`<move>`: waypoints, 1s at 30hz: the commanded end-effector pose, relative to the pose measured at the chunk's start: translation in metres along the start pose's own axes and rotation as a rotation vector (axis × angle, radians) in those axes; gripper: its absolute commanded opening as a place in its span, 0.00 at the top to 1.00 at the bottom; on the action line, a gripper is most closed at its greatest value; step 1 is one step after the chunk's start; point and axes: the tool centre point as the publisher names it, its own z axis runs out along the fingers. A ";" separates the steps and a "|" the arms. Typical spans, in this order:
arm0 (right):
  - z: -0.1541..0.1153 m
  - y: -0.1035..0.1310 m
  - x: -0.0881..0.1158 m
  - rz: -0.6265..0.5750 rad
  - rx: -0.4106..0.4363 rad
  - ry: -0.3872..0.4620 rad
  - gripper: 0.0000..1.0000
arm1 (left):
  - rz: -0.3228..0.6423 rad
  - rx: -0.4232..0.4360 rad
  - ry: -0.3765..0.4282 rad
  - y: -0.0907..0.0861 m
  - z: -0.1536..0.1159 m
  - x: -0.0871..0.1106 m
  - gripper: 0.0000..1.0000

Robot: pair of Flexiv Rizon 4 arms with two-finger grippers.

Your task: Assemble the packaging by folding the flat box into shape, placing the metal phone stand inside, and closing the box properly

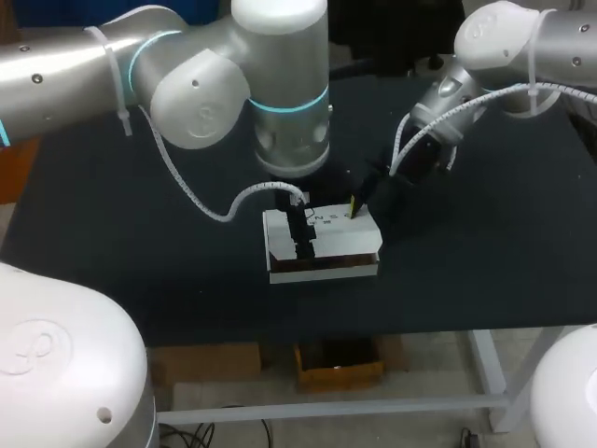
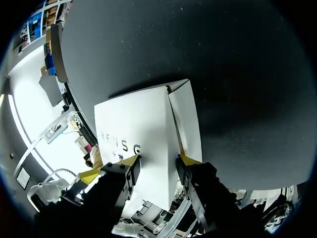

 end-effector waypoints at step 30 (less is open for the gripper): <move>0.000 0.002 0.000 -0.001 0.008 0.001 0.54 | 0.002 -0.042 -0.022 -0.003 0.026 -0.021 0.19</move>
